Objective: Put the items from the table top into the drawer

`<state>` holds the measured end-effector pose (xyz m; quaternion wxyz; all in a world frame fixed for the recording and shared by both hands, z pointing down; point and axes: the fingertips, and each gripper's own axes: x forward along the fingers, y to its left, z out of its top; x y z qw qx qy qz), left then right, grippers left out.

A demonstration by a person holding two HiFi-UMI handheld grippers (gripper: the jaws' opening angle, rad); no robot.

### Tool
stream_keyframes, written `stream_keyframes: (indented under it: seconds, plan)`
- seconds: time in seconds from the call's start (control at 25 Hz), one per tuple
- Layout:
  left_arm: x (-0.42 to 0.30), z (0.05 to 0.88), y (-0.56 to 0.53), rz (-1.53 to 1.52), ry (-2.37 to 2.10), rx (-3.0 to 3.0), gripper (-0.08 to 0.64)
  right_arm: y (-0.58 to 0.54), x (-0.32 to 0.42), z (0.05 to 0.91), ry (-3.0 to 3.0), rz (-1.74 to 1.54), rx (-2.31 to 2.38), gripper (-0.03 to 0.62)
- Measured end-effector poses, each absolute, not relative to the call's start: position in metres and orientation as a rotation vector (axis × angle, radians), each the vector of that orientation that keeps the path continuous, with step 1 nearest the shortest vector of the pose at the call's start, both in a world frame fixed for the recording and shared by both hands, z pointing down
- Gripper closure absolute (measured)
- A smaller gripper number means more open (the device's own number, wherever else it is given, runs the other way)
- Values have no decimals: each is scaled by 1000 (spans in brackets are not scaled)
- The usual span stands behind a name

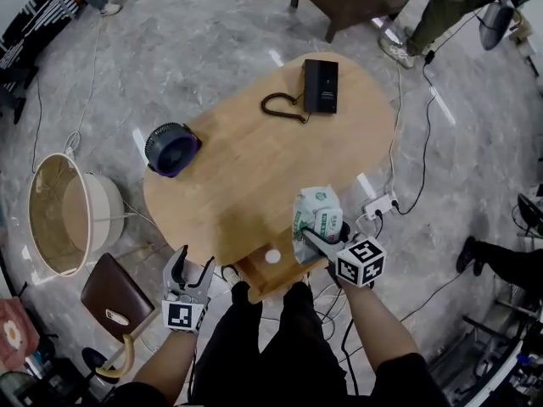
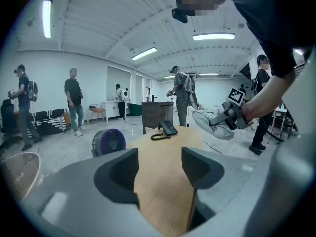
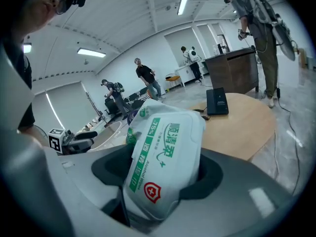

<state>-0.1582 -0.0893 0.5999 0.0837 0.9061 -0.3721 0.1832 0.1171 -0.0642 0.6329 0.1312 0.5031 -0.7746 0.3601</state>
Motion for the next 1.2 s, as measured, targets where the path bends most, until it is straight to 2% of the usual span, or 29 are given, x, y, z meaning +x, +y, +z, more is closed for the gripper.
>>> stream_keyframes:
  seconds: [0.6, 0.96, 1.2]
  plan:
    - [-137, 595, -87, 525, -1081, 2735, 275, 21, 114, 724, -1987, 1116, 1396, 282]
    - [-132, 601, -79, 534, -1052, 2735, 275, 62, 109, 799, -1785, 1351, 1429, 282]
    - [-125, 597, -83, 507, -1034, 2758, 275, 56, 100, 837, -1718, 1362, 1357, 282]
